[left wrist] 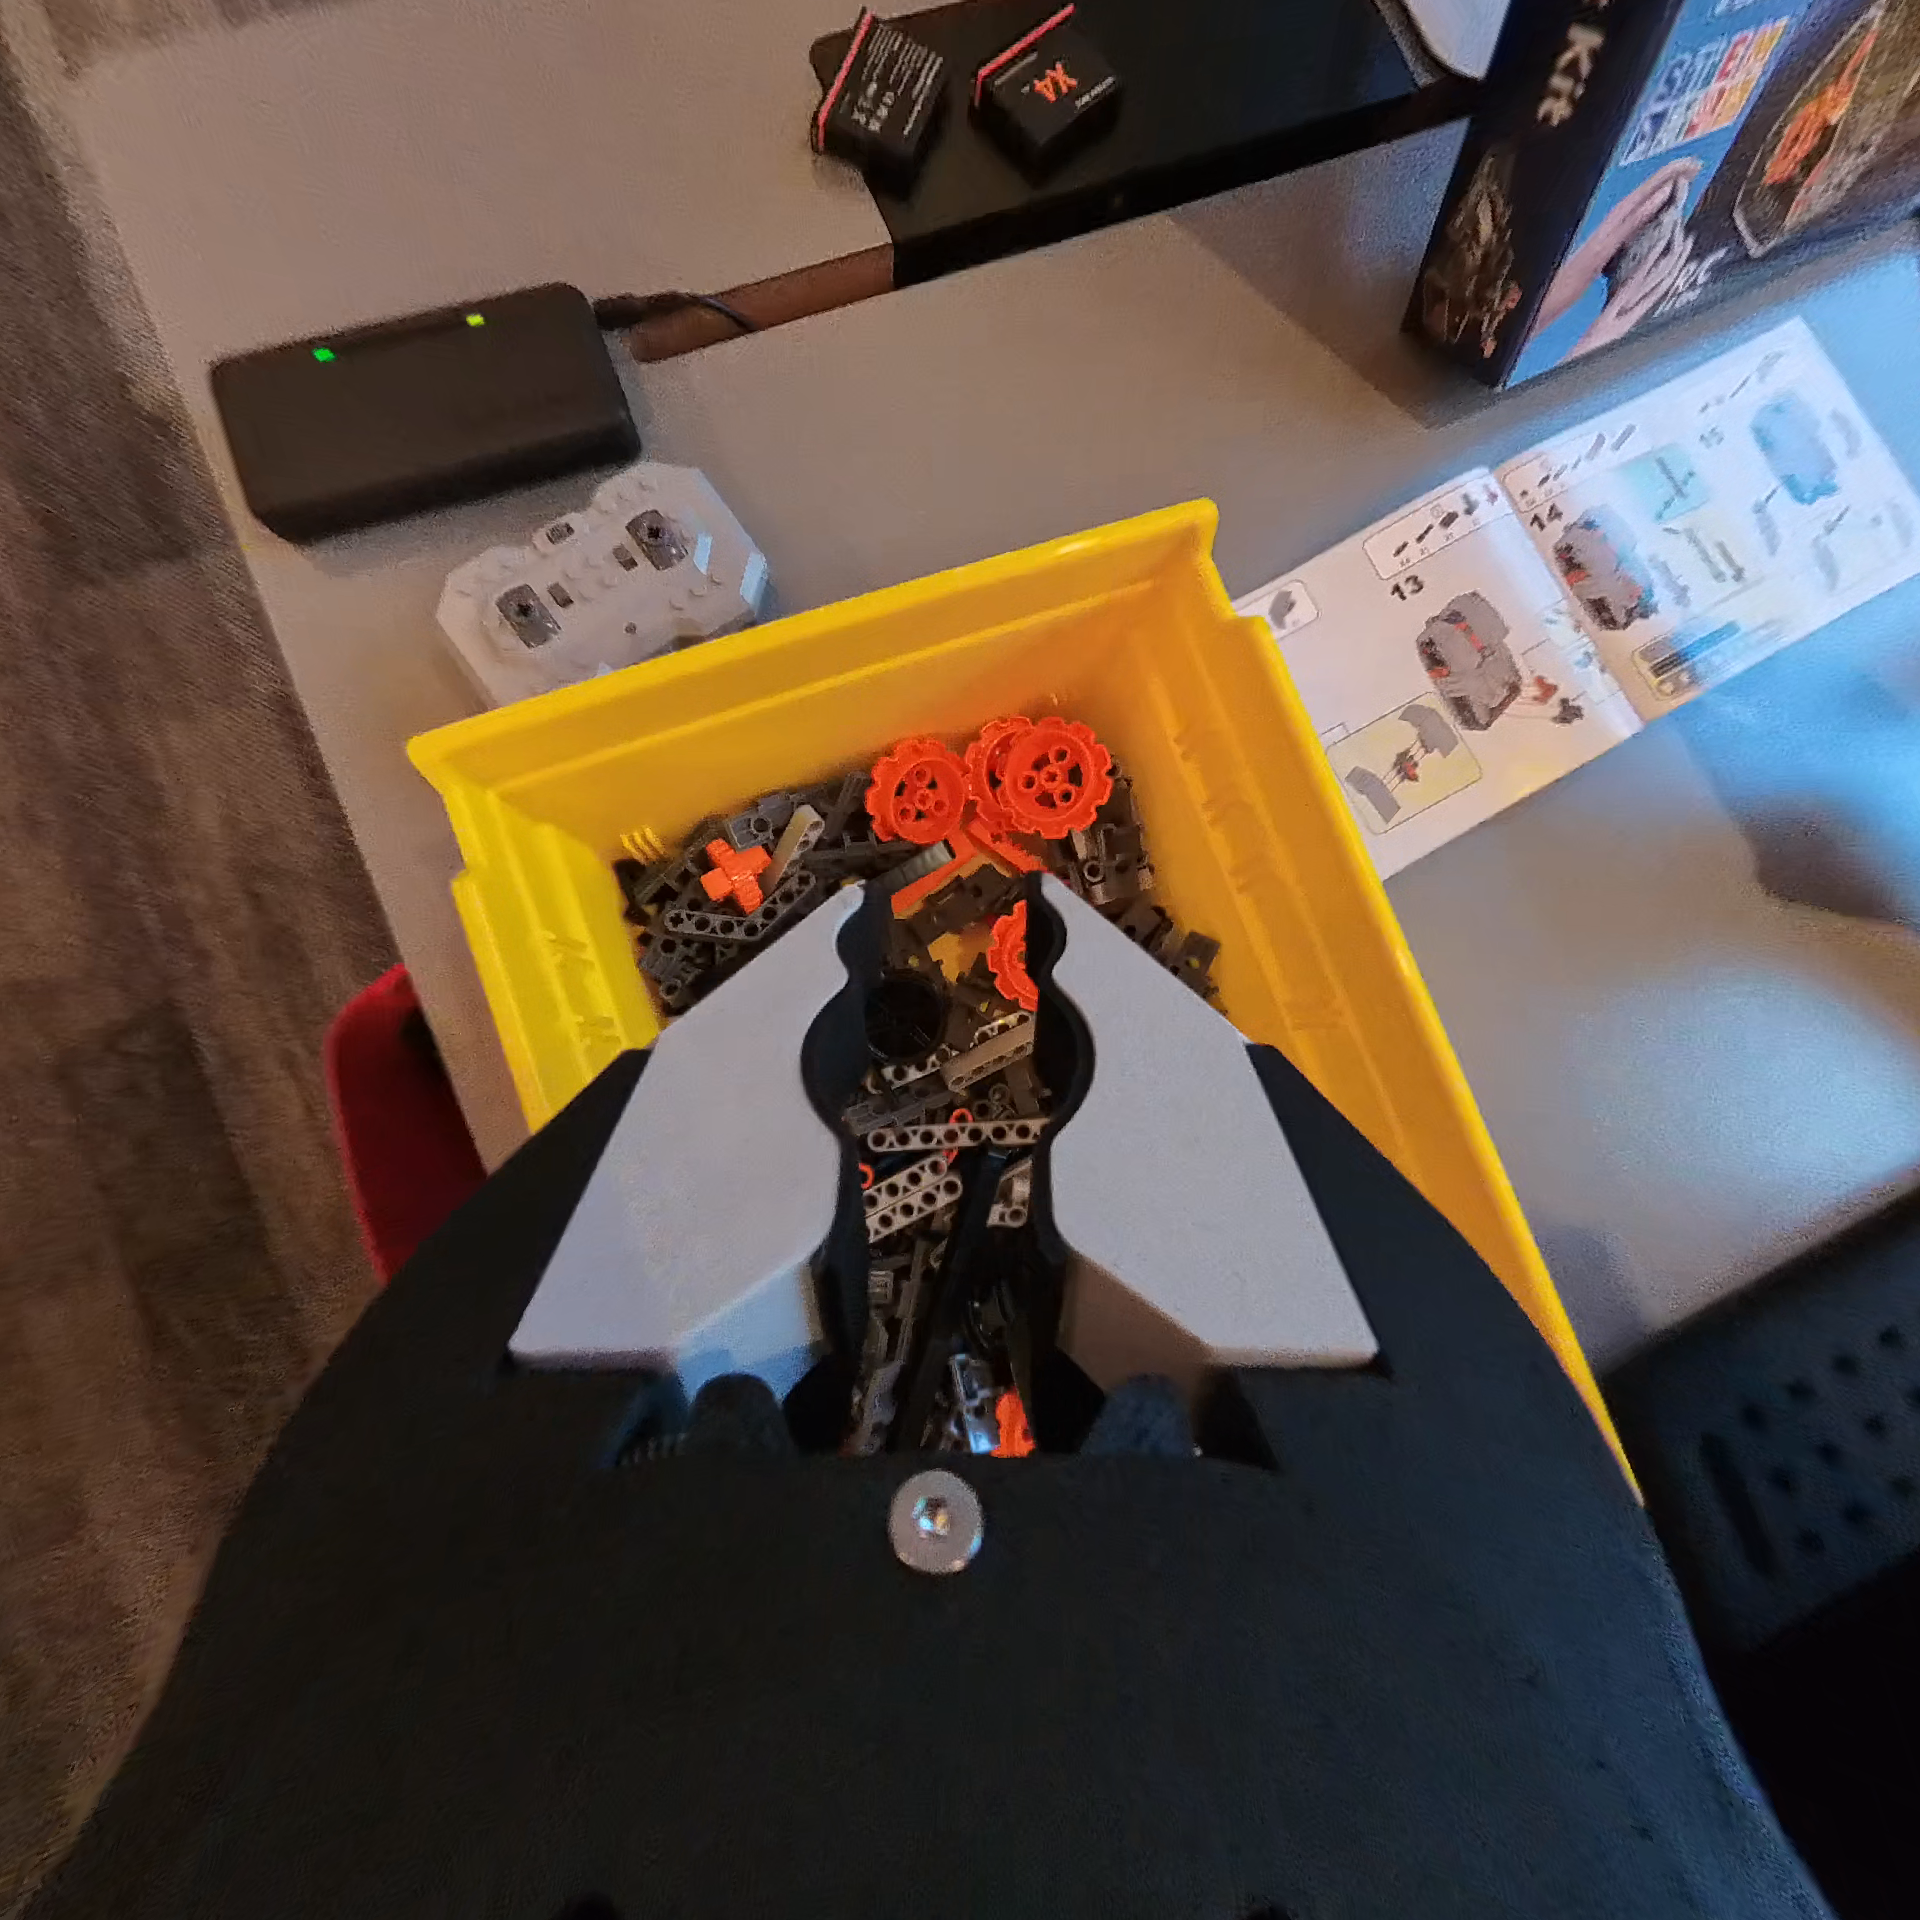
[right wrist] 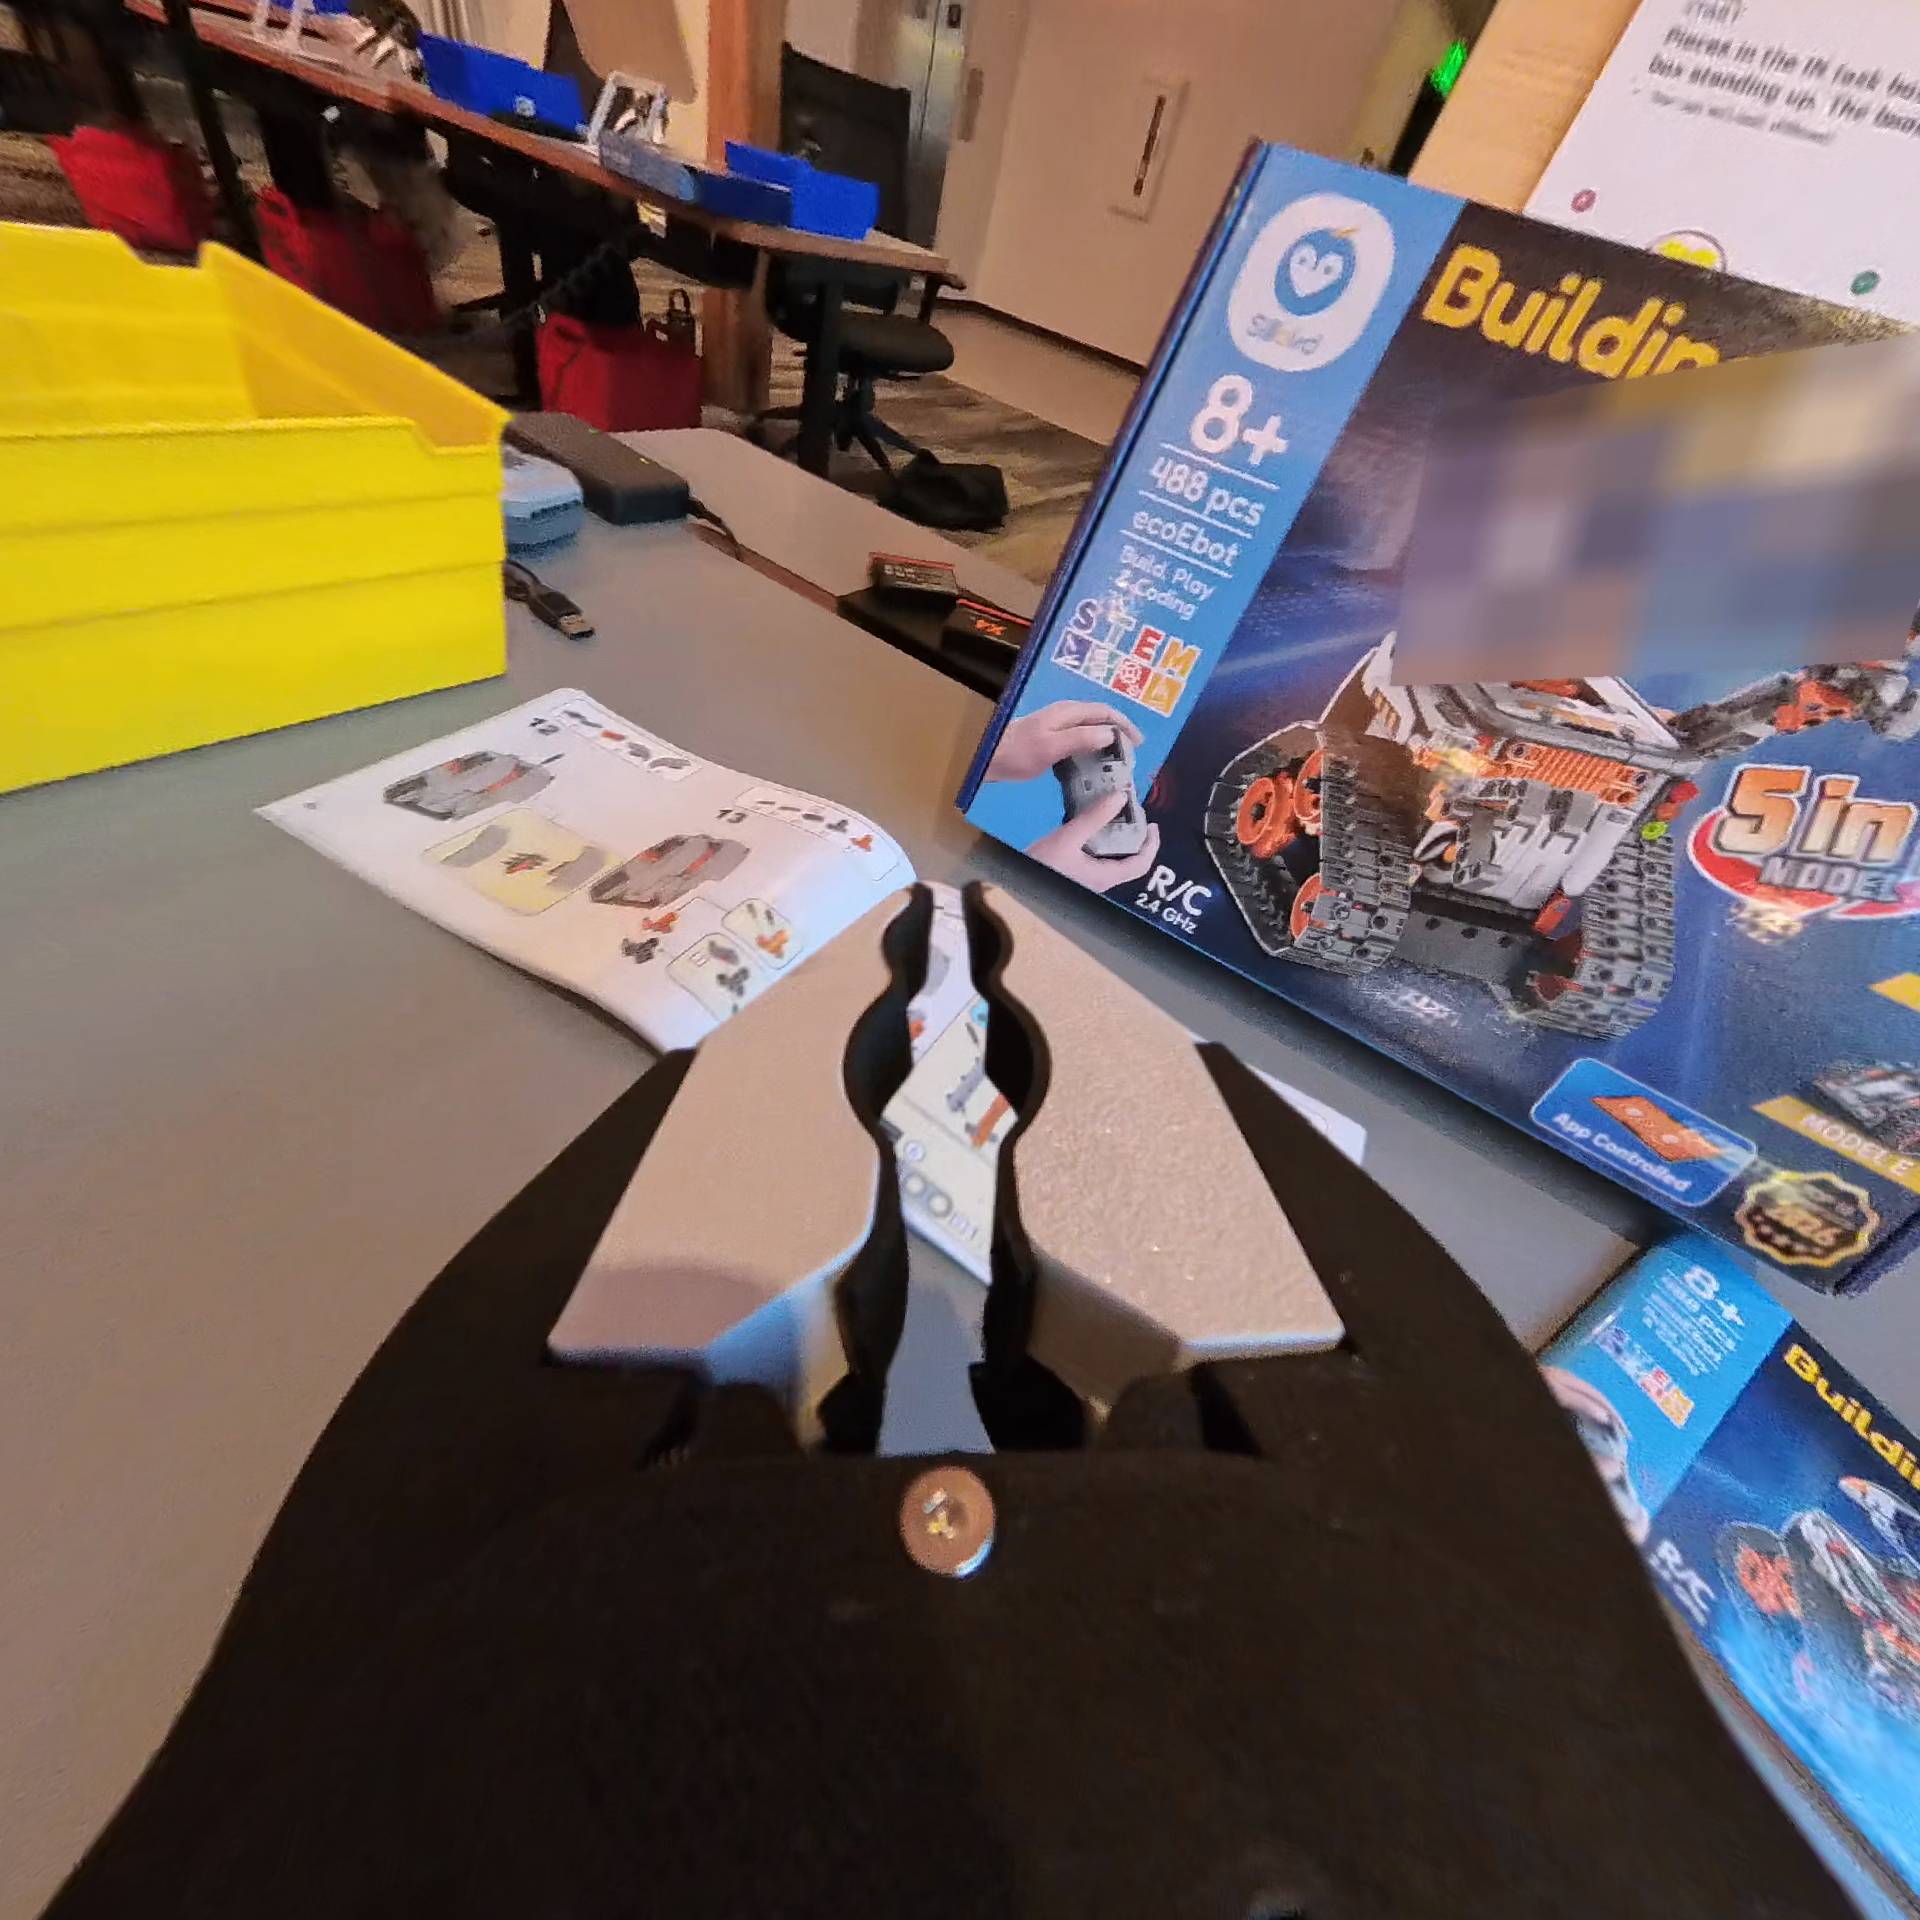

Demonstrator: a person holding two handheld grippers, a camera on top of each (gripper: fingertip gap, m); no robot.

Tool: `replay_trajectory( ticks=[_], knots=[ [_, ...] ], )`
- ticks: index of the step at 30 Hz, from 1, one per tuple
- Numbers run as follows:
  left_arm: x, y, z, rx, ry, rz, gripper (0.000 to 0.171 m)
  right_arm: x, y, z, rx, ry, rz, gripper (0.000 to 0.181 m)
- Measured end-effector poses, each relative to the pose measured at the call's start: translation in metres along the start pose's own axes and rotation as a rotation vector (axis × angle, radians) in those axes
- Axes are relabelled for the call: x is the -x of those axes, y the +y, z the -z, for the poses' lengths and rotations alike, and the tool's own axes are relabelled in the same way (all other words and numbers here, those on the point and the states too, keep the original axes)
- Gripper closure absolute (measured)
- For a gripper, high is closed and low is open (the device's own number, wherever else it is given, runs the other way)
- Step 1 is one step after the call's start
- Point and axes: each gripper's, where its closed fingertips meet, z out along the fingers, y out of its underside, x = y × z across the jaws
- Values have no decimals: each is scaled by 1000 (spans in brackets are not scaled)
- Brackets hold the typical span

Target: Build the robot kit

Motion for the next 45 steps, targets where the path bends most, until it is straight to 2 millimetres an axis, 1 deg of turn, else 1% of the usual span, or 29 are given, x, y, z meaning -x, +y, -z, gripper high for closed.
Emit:
replay_trajectory(
  ticks=[3,5,6,8,11,14,17,19,21,23,25,28,30,31,32,34,35,36,37,38,40,41,42,44,45],
  knots=[
    [18,6,-10,28,27,76,141,-3,14,-12,23,-5,28,172],
    [28,17,-18,97,21,149,139,4,26,-15,37,-34,59,172],
    [31,19,-23,113,28,171,138,9,31,-17,52,-54,69,172],
    [29,21,-33,129,71,181,138,15,39,-20,80,-83,76,171],
    [22,31,-44,200,101,144,135,19,39,-22,80,-117,50,171],
    [19,43,-47,270,100,117,134,17,37,-20,68,-117,39,171],
    [12,60,-35,337,118,152,136,14,39,-19,75,-118,22,171],
    [9,79,-22,405,97,166,135,15,38,-18,70,-132,-3,171],
    [1,102,-10,487,100,195,131,16,36,-18,62,-142,-18,171],
    [-6,120,0,557,112,207,133,17,36,-18,64,-151,-23,171],
    [-7,122,4,554,111,216,137,18,36,-17,66,-156,-22,171],
    [-11,127,10,562,119,228,140,20,33,-15,58,-163,-9,171],
    [-18,132,17,565,116,219,142,19,32,-13,54,-158,-1,171],
    [-22,137,22,575,114,178,144,19,34,-13,59,-155,1,171],
    [-24,142,26,586,96,97,146,18,36,-13,66,-156,-1,171],
    [-22,149,33,591,60,-186,147,18,35,-12,62,-165,-15,171],
    [-23,146,32,546,54,-349,148,19,33,-11,54,-173,-25,171],
    [-29,144,30,483,79,-477,148,20,31,-10,45,-182,-34,171],
    [-38,145,31,431,127,-557,152,21,29,-9,39,-189,-42,171],
    [-44,147,32,397,159,-599,150,22,28,-9,35,-194,-46,171],
    [-42,153,37,383,165,-631,149,23,28,-10,36,-195,-42,171],
    [-37,159,38,406,158,-639,146,24,29,-10,42,-196,-38,171],
    [-32,166,39,442,150,-641,139,25,31,-11,49,-199,-33,171],
    [-24,181,37,516,154,-628,140,28,33,-12,58,-204,-21,171],
    [-25,187,35,535,174,-621,142,29,34,-12,61,-204,-13,171]
  ],
)
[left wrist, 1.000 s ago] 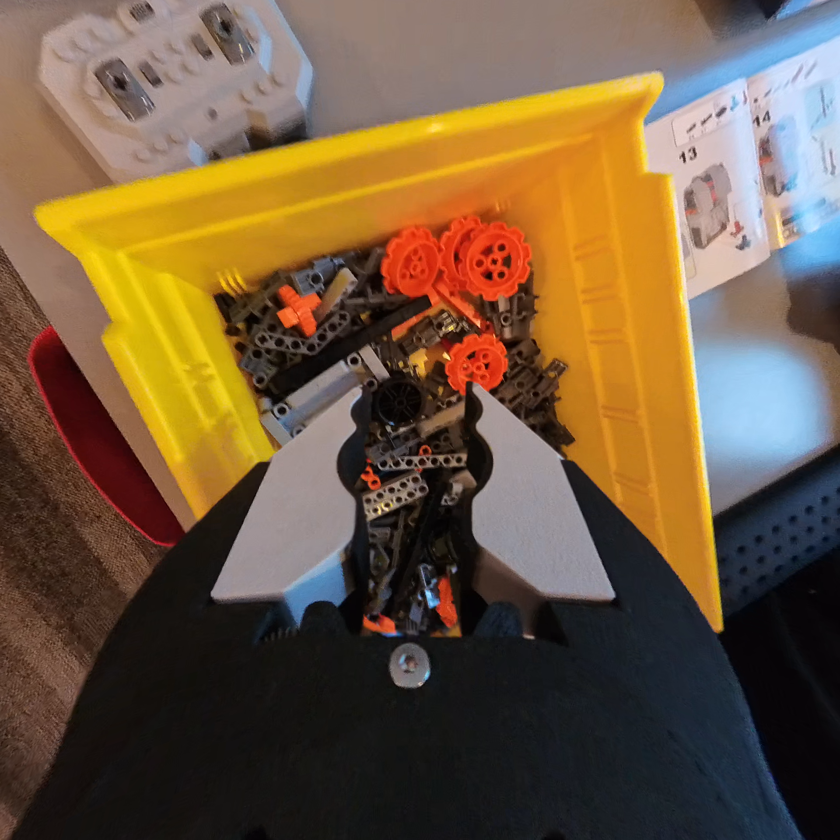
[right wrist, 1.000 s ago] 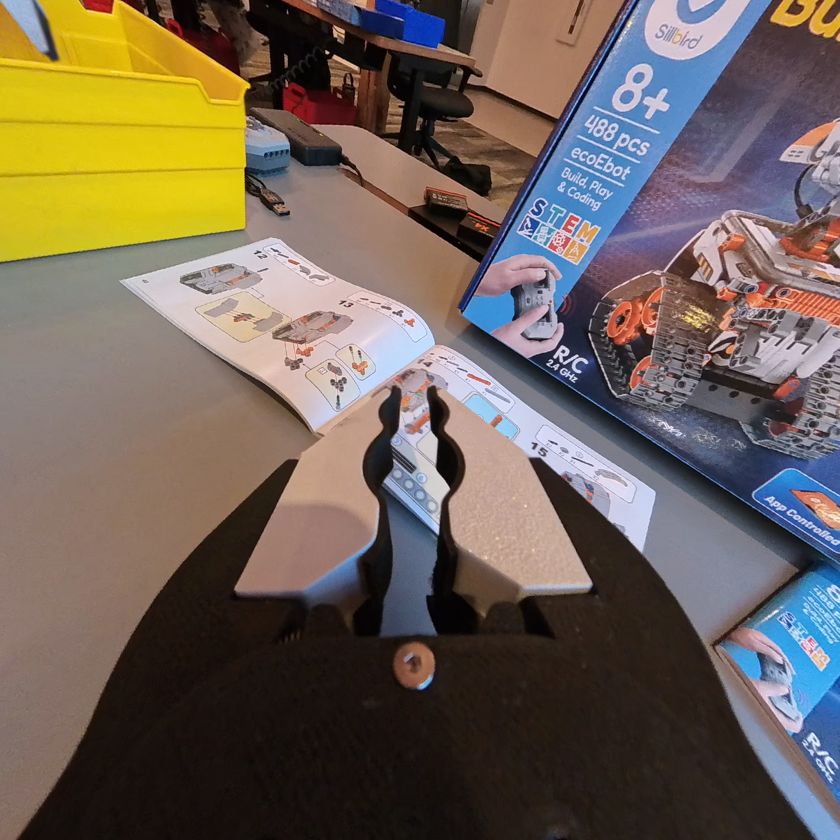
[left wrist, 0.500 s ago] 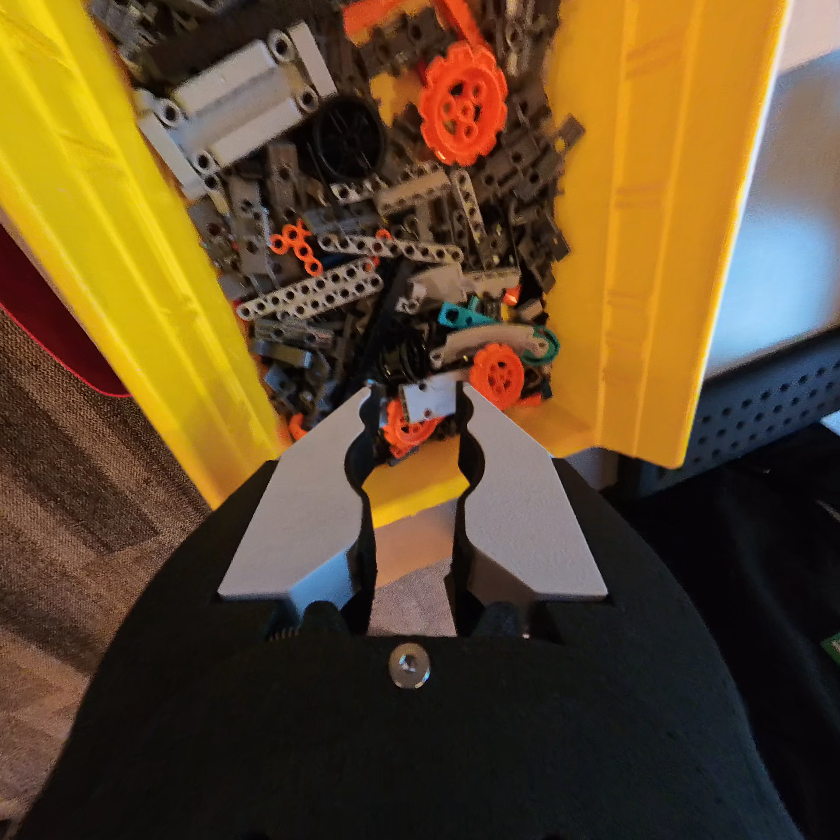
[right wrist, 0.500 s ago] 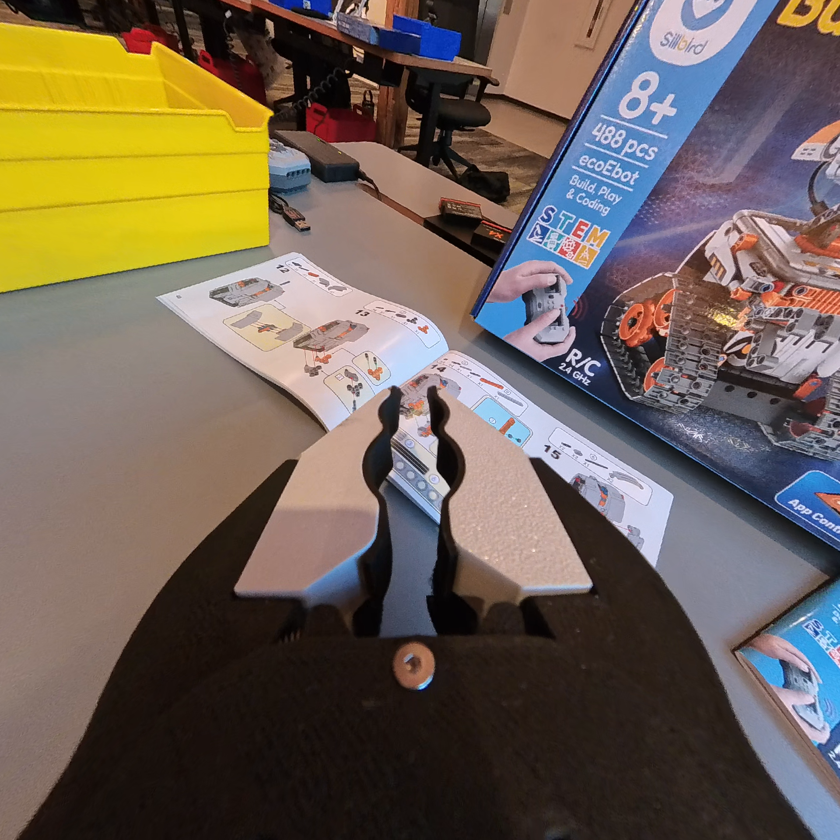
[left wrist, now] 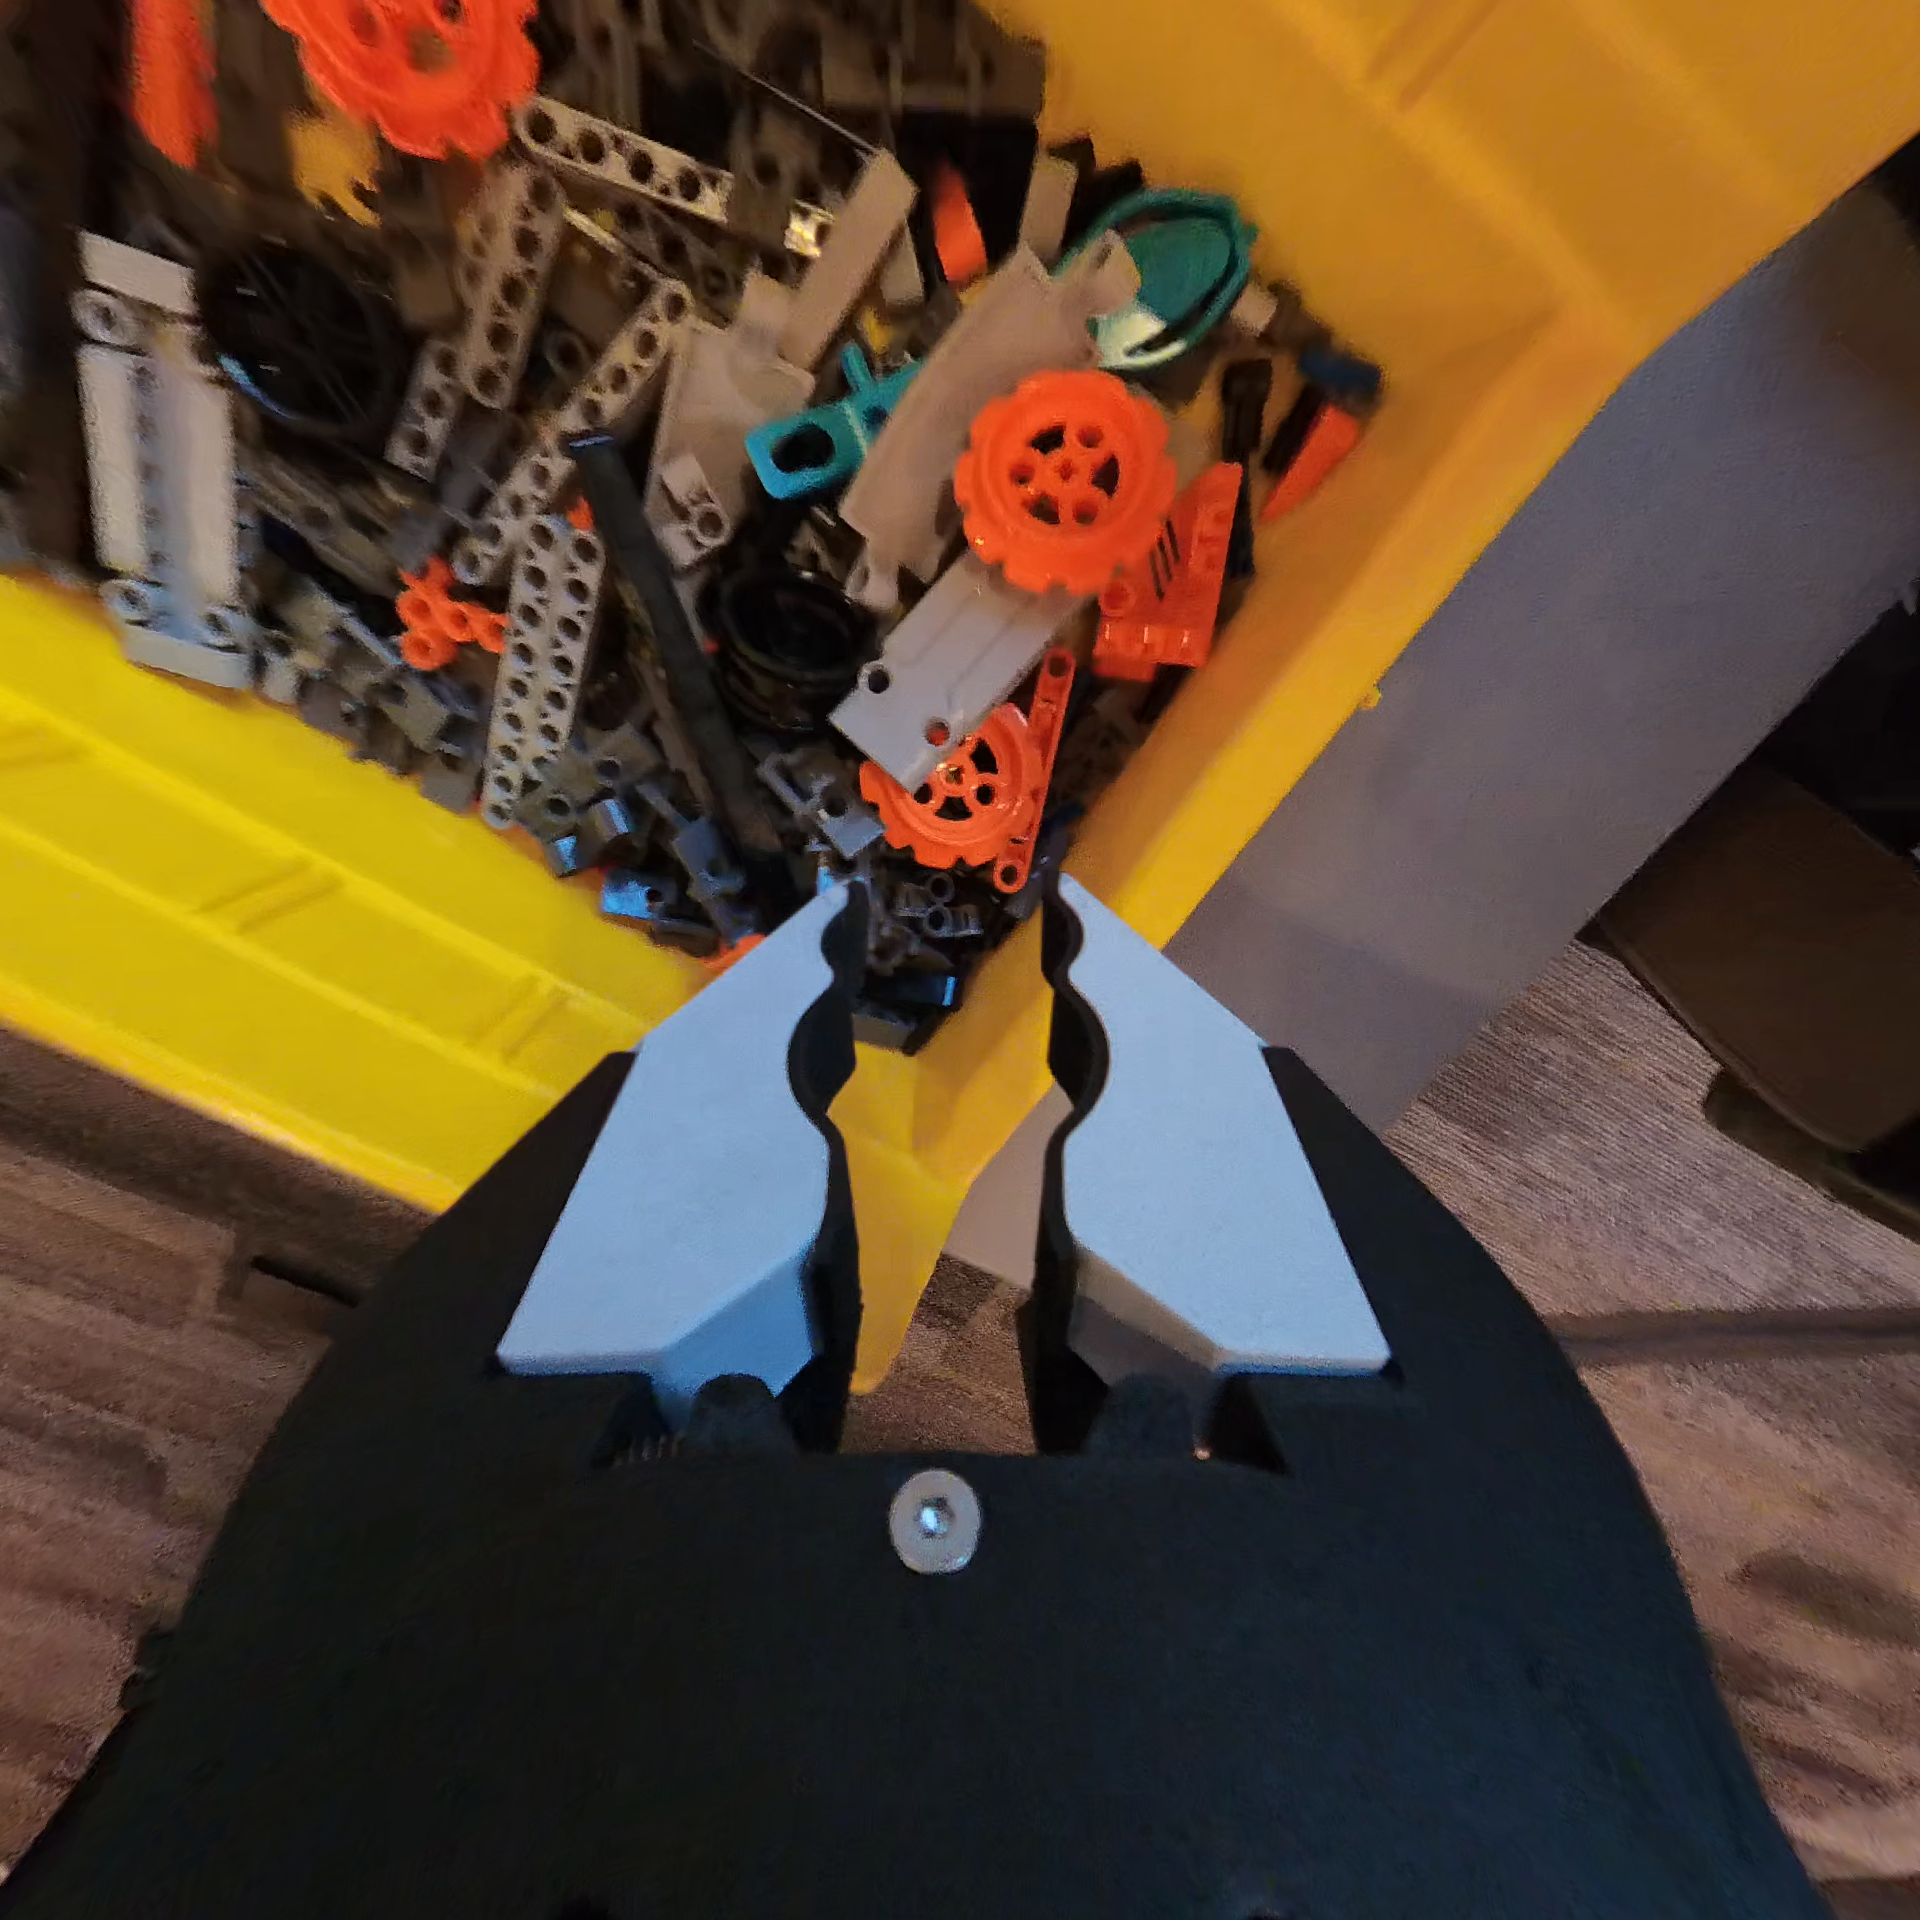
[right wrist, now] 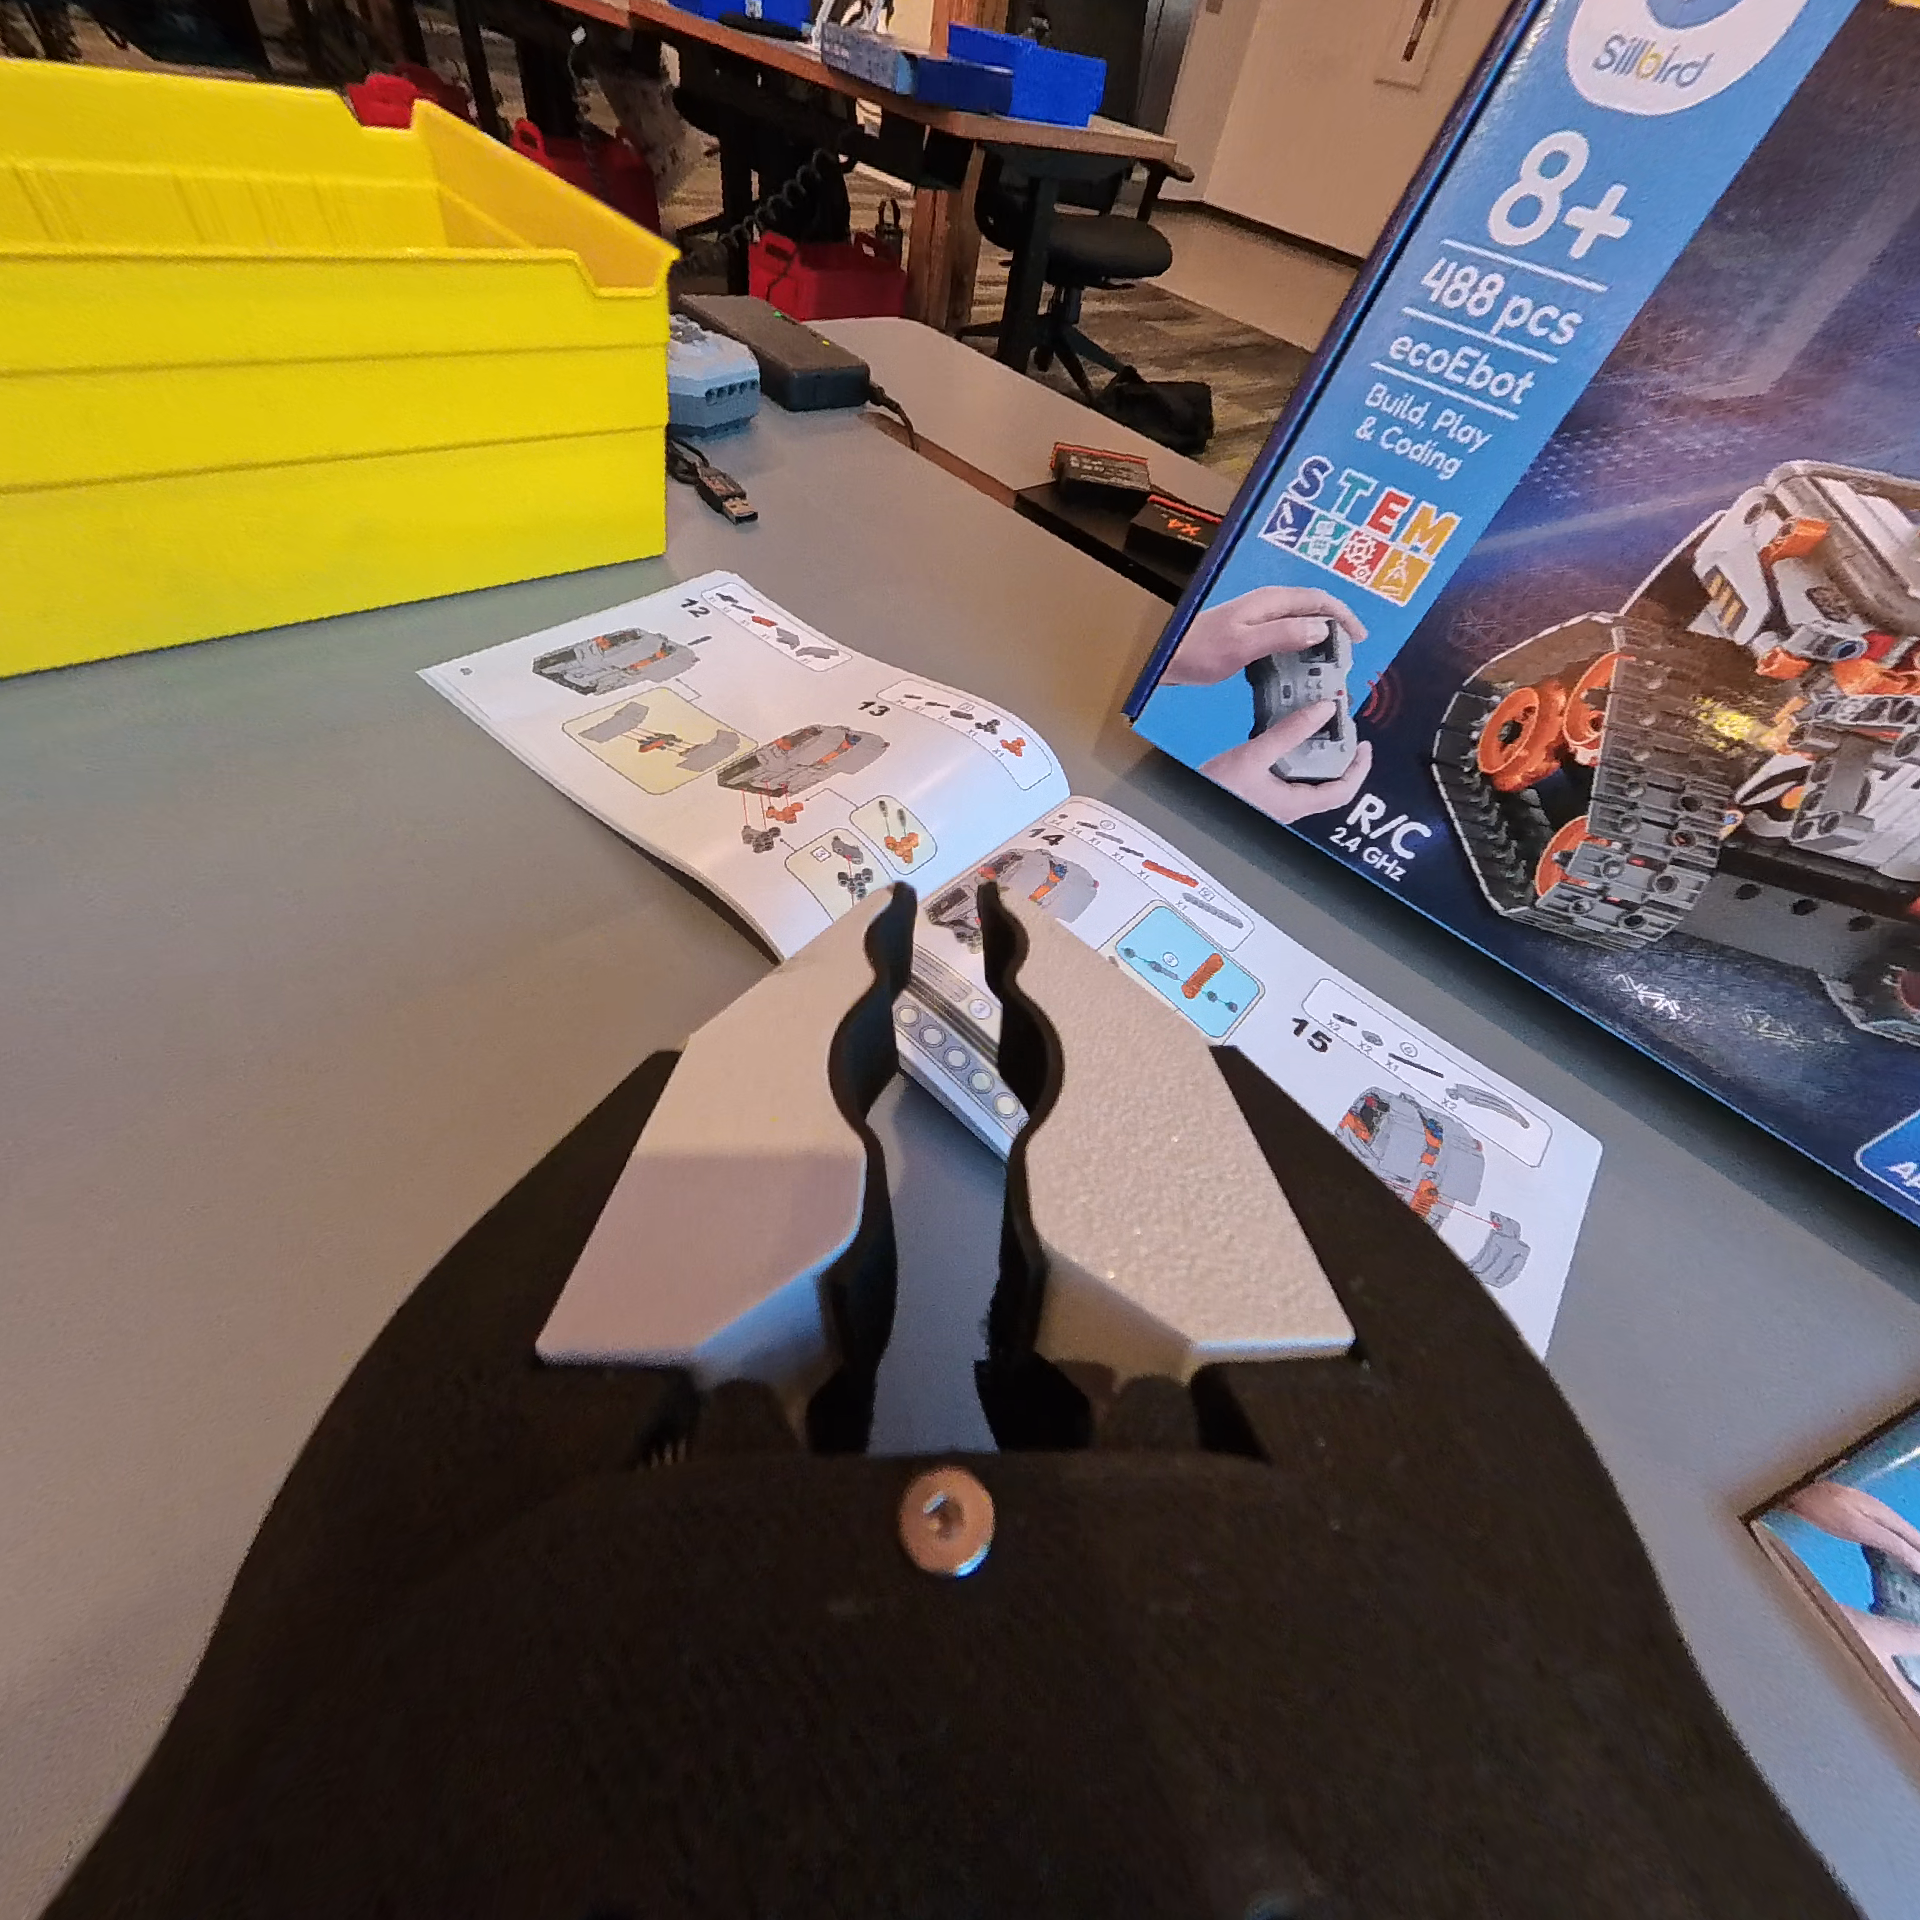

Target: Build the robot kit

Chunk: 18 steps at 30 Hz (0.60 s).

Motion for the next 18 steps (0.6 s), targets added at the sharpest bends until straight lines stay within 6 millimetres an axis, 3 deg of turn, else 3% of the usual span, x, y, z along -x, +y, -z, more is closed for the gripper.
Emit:
replay_trajectory(
  ticks=[9,18],
  knots=[
    [-8,12,-31,72,77,-43,161,-6,3,3,6,31,9,171],
    [-14,1,-36,85,184,-49,151,-5,4,2,15,31,15,171]
  ],
)
